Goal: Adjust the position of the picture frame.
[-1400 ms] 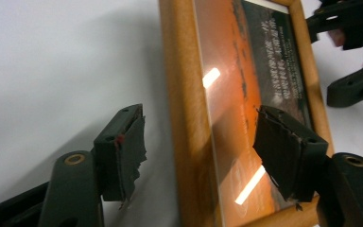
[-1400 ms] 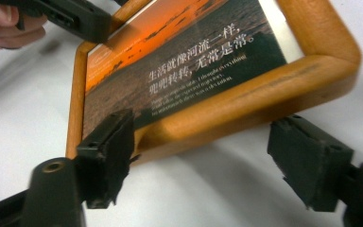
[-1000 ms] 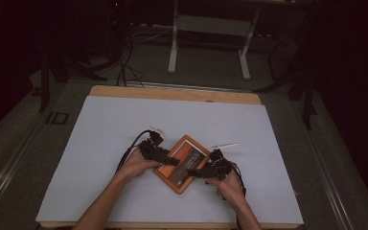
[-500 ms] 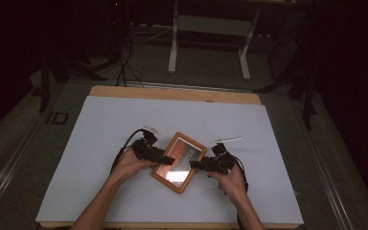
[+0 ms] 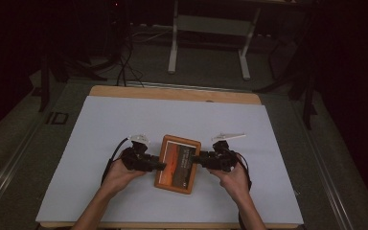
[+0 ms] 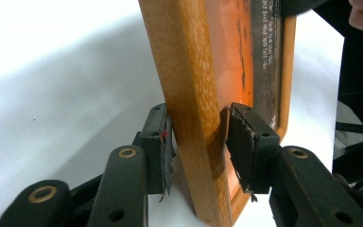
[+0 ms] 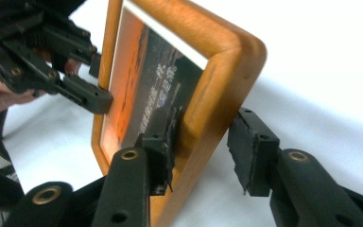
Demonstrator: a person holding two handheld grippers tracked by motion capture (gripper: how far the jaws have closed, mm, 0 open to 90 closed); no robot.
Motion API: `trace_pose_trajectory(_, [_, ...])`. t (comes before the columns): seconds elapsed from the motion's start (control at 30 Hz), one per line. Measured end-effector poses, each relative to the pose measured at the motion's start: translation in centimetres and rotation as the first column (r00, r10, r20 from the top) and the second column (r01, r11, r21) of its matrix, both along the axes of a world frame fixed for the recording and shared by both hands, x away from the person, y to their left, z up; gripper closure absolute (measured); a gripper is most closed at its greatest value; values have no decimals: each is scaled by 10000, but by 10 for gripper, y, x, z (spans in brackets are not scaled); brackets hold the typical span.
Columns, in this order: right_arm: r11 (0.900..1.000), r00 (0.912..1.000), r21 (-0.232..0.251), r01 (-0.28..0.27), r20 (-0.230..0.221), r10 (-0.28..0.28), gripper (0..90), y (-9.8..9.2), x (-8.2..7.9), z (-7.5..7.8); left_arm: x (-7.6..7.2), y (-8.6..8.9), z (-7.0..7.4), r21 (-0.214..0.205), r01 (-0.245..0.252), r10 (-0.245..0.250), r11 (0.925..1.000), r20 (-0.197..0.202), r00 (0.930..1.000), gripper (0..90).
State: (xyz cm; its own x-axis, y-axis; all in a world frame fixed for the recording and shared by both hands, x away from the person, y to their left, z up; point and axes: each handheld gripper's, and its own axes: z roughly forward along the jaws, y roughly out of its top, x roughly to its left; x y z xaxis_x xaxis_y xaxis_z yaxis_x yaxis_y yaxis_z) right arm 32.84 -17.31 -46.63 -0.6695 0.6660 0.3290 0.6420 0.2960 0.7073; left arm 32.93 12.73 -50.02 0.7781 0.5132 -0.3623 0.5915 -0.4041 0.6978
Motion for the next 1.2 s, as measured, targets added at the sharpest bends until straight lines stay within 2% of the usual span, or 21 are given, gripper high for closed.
trace_pose_trajectory(0.2, [9996,9996,243,127,263,-134,651,-9,-4,6,-9,-6,3,13,-192,192,9998,2,9998,650])
trace_pose_trajectory(0.47, [9988,9993,396,288,220,-297,658,-10,1,6,-10,-7,1,-318,-658,643,9973,-449,9969,658])
trace_pose_trajectory(0.67, [9973,9987,565,470,171,-480,657,-12,8,5,-9,-11,-2,-588,-1075,1028,9925,-783,9916,666])
trace_pose_trajectory(0.77, [9959,9985,724,539,79,-546,657,-14,12,2,-8,-12,-3,-668,-1198,1138,9905,-880,9896,665])
trace_pose_trajectory(0.87, [9948,9980,793,638,-87,-633,657,-15,15,0,-7,-12,-6,-720,-1323,1267,9886,-776,9889,659])
trace_pose_trajectory(1.07, [9908,9943,964,949,-578,-896,646,-16,24,-8,-2,-16,-6,-329,-1402,1390,9896,-356,9896,628])
trace_pose_trajectory(1.2, [9863,9879,1118,1212,-1100,-1089,635,-18,33,-16,4,-17,-9,-195,-1564,1554,9875,-454,9868,613])
